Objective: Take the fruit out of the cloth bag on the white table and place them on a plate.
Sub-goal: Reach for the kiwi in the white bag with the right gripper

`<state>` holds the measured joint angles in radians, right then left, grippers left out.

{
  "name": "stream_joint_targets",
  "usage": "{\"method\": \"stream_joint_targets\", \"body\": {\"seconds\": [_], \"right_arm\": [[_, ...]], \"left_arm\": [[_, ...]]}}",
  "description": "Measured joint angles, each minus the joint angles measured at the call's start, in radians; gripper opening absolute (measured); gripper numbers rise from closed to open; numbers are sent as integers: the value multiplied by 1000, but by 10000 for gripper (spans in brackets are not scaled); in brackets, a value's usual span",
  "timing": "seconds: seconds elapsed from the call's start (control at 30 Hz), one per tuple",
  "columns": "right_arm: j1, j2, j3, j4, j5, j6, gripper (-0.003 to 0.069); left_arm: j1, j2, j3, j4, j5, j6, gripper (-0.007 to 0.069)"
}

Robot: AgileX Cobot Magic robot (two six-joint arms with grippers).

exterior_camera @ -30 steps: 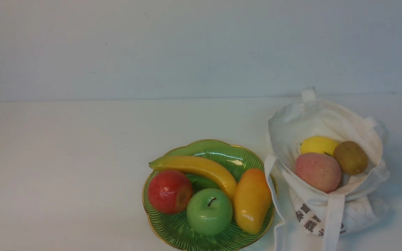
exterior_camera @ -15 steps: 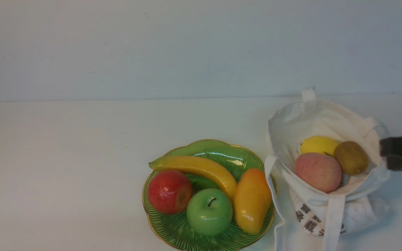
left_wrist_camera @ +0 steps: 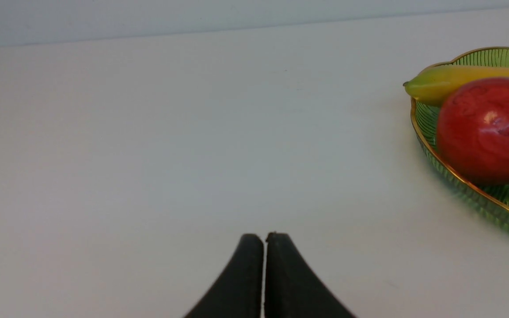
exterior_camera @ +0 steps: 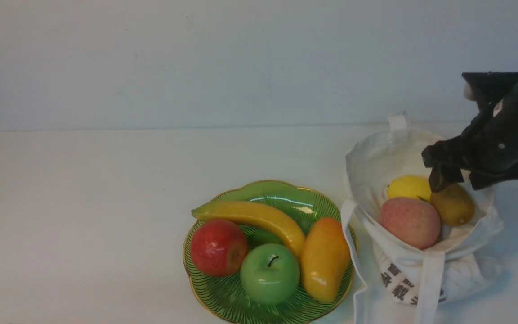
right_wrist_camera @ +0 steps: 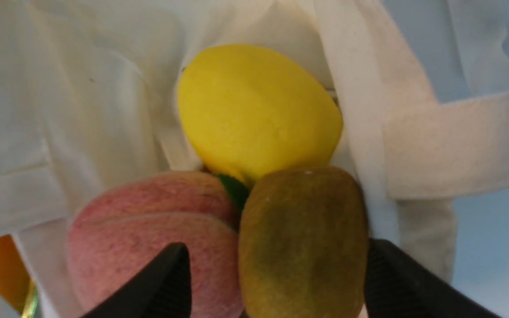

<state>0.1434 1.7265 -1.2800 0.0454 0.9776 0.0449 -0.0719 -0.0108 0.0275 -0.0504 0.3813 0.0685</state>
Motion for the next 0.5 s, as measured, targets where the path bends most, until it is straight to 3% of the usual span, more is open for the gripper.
{"method": "stream_joint_targets", "body": {"seconds": [0.5], "right_arm": [[1, 75, -6, -45, 1, 11, 500]], "left_arm": [[0, 0, 0, 0, 0, 0, -8]]}}
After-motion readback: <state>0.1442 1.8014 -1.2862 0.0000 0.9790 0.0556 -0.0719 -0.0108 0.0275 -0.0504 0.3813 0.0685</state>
